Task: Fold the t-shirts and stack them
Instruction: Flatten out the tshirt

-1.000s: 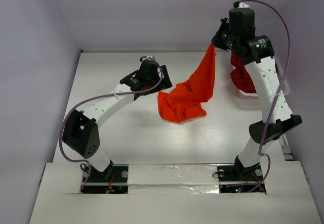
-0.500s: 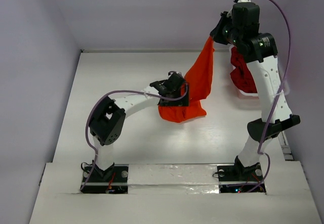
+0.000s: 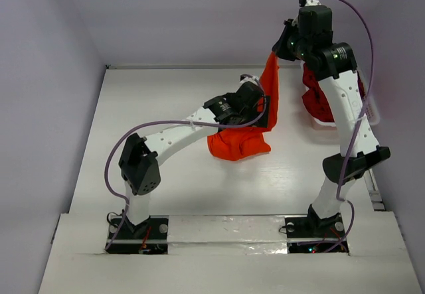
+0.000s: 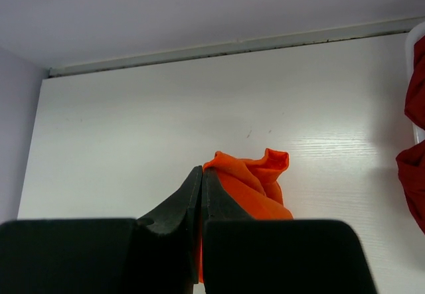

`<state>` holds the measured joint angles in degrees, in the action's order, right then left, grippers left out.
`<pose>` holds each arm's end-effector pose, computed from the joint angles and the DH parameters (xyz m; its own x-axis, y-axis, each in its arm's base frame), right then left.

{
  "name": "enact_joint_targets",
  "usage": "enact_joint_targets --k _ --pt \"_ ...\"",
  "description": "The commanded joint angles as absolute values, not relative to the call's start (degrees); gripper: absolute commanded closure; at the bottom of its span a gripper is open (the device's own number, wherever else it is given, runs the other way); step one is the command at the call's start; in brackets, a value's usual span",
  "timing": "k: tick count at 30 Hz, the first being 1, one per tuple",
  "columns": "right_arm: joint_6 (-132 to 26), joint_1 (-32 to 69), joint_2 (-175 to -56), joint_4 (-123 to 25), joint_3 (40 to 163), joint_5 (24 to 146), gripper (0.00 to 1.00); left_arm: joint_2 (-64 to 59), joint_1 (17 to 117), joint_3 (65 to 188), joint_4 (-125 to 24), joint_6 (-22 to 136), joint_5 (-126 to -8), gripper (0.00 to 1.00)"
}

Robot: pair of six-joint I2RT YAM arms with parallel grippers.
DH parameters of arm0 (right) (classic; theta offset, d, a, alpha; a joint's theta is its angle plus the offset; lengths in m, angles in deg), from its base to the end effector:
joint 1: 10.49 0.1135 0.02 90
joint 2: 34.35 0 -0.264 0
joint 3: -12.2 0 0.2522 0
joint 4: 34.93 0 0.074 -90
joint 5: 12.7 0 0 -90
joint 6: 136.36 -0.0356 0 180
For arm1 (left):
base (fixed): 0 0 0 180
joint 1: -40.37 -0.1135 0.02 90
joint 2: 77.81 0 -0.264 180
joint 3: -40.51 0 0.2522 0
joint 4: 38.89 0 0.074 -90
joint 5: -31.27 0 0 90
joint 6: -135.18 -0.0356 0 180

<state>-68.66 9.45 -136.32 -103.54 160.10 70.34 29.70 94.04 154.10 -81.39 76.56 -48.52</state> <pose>0.3315 0.1157 0.5108 -0.4239 0.2469 -0.8714 -0.0784 0.9485 0.3069 0.2645 -0.3491 0.3272 -0.6691 0.0449 -0.7418 0.4216 0.8449 -0.3292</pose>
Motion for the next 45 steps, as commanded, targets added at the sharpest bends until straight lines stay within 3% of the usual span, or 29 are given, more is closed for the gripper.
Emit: enact_joint_targets --k 1,15,25,35,38,39,41,44,45 --pt "-67.45 9.46 -136.39 -100.63 160.43 72.9 1.0 29.5 94.69 159.55 -84.82 74.89 -45.29 0.08" --pt "-65.61 10.16 -133.75 -98.52 156.56 84.77 1.0 35.56 97.67 172.29 -84.64 70.41 -42.39 0.17" --pt "-64.11 13.06 -132.43 -97.99 155.68 87.85 1.0 38.65 98.29 179.68 -85.97 68.3 -37.03 0.11" --pt "-63.85 15.43 -130.68 -98.0 153.58 88.03 1.0 41.81 98.29 186.19 -85.61 65.48 -32.46 0.14" --pt "-63.85 15.44 -130.24 -97.73 152.08 88.02 1.0 41.9 98.29 186.19 -85.61 65.48 -32.02 0.29" --pt "-63.85 15.44 -130.06 -97.56 151.64 87.76 1.0 41.73 98.29 185.93 -85.7 65.48 -31.67 0.4" --pt "-64.02 15.44 -129.97 -97.38 151.55 87.5 1.0 41.46 98.29 185.23 -85.61 65.74 -31.23 0.48" --pt "-64.37 15.44 -130.23 -97.2 151.73 86.27 1.0 40.5 98.29 184.26 -85.53 66.1 -30.87 0.74" --pt "-64.55 15.44 -130.32 -97.2 151.73 85.48 1.0 39.97 98.29 184.26 -85.96 66.27 -30.79 0.88"
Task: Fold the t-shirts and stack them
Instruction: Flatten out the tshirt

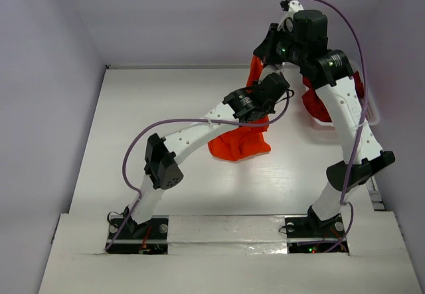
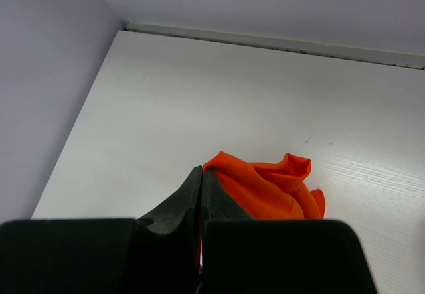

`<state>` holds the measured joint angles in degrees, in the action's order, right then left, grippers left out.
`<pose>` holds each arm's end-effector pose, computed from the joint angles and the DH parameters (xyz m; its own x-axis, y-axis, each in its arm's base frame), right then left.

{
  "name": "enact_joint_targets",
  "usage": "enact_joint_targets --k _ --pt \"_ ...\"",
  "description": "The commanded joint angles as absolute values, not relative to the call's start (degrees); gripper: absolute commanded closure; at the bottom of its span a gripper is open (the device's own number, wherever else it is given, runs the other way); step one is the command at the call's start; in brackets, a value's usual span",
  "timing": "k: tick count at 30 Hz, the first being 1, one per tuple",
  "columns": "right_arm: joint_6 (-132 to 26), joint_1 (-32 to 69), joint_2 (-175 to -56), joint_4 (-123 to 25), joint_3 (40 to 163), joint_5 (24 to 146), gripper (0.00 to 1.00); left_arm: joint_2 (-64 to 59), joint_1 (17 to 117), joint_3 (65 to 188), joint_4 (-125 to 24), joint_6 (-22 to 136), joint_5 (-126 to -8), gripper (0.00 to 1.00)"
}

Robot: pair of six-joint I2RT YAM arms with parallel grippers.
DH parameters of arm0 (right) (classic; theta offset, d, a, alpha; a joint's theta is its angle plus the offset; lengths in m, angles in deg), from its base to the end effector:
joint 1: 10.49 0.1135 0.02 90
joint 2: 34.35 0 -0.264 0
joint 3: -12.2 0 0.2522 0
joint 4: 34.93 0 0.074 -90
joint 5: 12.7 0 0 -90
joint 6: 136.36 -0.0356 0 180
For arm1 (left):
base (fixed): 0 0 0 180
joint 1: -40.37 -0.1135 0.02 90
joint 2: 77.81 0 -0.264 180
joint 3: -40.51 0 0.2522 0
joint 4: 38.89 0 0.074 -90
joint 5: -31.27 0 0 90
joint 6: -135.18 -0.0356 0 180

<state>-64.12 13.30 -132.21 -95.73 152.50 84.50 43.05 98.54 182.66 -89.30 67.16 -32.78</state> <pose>0.3148 0.1436 0.5108 -0.4298 0.1413 -0.8918 -0.3969 0.8576 0.3271 0.2680 -0.4022 0.3801 -0.4485 0.0843 -0.8898 0.4254 0.8957 -0.1295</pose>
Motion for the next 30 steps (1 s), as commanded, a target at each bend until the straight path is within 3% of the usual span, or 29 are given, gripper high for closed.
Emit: enact_joint_targets --k 1,3,11,19,30 --pt "-64.73 15.44 -130.58 -97.38 151.81 84.52 1.0 39.7 98.29 184.26 -86.14 66.53 -30.87 0.93" --pt "-65.34 15.44 -130.94 -97.64 151.99 82.06 1.0 38.57 98.29 184.0 -87.01 67.15 -30.96 1.0" --pt "-65.7 15.96 -132.51 -97.82 154.18 82.93 1.0 33.73 98.29 177.93 -88.6 68.47 -27.89 1.0" --pt "-64.64 15.96 -132.17 -98.87 155.24 75.19 1.0 21.52 92.32 167.39 -92.29 73.47 -27.62 1.0" --pt "-64.47 15.96 -135.86 -98.61 151.47 83.87 1.0 9.31 87.4 160.98 -100.82 76.47 -25.42 1.0"
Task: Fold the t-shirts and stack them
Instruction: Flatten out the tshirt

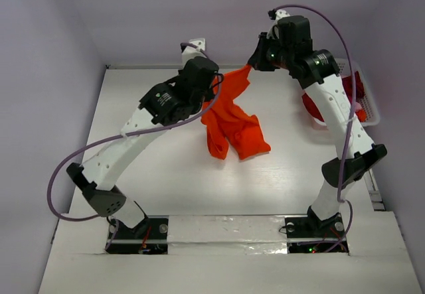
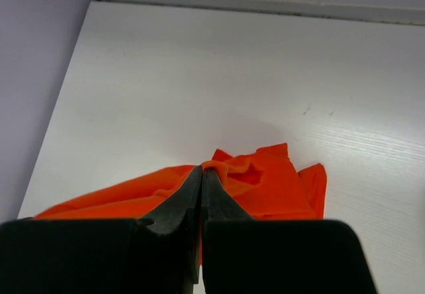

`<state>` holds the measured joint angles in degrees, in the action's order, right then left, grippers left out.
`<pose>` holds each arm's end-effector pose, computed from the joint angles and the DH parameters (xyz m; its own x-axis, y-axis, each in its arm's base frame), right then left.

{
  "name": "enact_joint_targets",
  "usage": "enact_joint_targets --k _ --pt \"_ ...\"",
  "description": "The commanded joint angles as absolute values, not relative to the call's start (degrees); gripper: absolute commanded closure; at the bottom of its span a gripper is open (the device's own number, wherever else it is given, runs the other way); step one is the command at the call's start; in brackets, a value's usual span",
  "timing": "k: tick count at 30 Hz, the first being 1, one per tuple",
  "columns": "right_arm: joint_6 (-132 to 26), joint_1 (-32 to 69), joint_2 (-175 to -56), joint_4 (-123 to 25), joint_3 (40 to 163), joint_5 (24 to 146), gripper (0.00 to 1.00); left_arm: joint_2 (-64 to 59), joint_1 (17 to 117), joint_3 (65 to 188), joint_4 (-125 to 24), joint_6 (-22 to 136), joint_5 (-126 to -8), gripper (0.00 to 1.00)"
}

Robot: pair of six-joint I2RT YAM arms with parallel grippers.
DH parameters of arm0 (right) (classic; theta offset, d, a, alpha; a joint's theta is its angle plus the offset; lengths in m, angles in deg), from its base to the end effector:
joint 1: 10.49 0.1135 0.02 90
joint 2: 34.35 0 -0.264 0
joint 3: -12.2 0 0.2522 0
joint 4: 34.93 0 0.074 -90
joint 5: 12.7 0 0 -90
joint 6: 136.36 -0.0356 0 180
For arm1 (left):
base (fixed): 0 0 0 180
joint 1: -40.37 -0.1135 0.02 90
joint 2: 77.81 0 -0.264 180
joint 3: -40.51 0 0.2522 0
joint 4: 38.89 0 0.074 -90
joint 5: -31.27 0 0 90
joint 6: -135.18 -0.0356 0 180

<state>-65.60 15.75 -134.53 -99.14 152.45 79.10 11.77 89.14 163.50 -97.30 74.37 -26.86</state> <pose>0.3221 0.1600 0.4909 -0.5004 0.1205 -0.8573 -0.3206 0.8941 0.3128 0.2271 -0.2306 0.4723 -0.4008 -0.1710 -0.9000 0.1464 0.9578 -0.2472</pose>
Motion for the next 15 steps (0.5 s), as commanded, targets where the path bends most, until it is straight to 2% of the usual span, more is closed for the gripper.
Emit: enact_joint_targets --k 1,10,15 --pt "-64.2 15.96 -136.21 -98.96 151.72 84.85 1.0 8.6 86.35 159.66 -100.38 76.56 -25.51 1.0" --pt "-62.36 17.02 -138.14 -98.35 149.45 93.56 1.0 5.51 80.46 150.16 -97.65 75.5 -26.83 1.0" --pt "-62.97 18.77 -140.34 -97.03 147.34 94.08 1.0 3.24 71.95 143.05 -93.63 75.94 -32.97 1.0"
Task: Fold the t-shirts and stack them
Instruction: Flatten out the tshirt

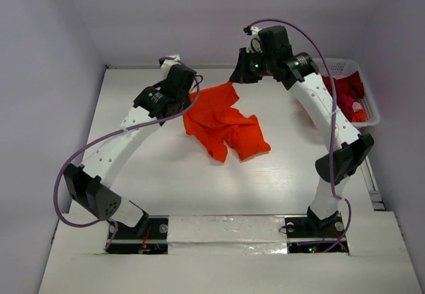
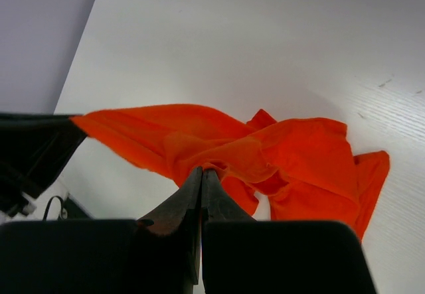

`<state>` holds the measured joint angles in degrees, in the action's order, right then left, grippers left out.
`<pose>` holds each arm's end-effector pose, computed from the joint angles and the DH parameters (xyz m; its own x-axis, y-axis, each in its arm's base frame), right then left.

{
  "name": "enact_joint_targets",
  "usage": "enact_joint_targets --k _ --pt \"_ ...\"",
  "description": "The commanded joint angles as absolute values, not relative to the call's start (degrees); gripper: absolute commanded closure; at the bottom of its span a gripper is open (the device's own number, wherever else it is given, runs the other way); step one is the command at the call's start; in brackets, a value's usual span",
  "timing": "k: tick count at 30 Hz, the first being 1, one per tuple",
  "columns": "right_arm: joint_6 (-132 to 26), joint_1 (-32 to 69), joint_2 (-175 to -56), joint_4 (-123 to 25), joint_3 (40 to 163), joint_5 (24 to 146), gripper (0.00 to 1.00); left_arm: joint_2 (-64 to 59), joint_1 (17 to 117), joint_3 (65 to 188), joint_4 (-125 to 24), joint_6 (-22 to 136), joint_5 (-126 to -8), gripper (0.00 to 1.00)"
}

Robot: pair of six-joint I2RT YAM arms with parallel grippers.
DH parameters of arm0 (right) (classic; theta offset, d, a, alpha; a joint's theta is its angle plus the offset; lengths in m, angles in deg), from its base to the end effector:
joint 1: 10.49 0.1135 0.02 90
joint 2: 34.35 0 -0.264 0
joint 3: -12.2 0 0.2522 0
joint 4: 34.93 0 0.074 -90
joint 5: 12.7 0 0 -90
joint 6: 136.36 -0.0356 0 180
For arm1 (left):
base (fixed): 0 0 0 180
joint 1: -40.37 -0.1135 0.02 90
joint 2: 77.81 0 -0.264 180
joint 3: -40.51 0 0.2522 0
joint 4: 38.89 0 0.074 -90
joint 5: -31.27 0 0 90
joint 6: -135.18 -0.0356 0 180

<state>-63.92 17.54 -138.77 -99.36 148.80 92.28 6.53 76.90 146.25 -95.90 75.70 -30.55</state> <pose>0.3407 0.1918 0.4457 -0.6443 -0.0128 -0.7647 -0.4747 0.7907 0.3867 0.2627 -0.1737 0.4069 -0.5128 -0.1772 -0.8400 -0.0514 0.9830 -0.1760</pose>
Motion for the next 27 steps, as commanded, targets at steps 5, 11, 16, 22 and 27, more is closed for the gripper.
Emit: enact_joint_targets --k 5,11,16,22,27 --pt "-62.54 19.91 -145.77 -96.85 147.94 94.27 1.0 1.47 62.8 135.84 -89.66 77.35 -41.14 1.0" --pt "-61.65 22.9 -152.11 -99.49 150.76 92.86 1.0 -1.51 52.18 129.16 -86.32 78.58 -45.9 1.0" --pt "-61.83 26.24 -157.64 -100.89 154.79 92.15 1.0 -1.79 45.39 126.43 -84.38 77.44 -50.03 1.0" --pt "-64.37 28.18 -162.39 -100.89 162.18 94.52 1.0 -0.2 39.15 123.18 -82.45 77.52 -53.9 1.0" --pt "-64.73 31.51 -163.9 -100.37 161.67 94.53 1.0 1.38 38.44 117.04 -80.17 78.58 -57.05 1.0"
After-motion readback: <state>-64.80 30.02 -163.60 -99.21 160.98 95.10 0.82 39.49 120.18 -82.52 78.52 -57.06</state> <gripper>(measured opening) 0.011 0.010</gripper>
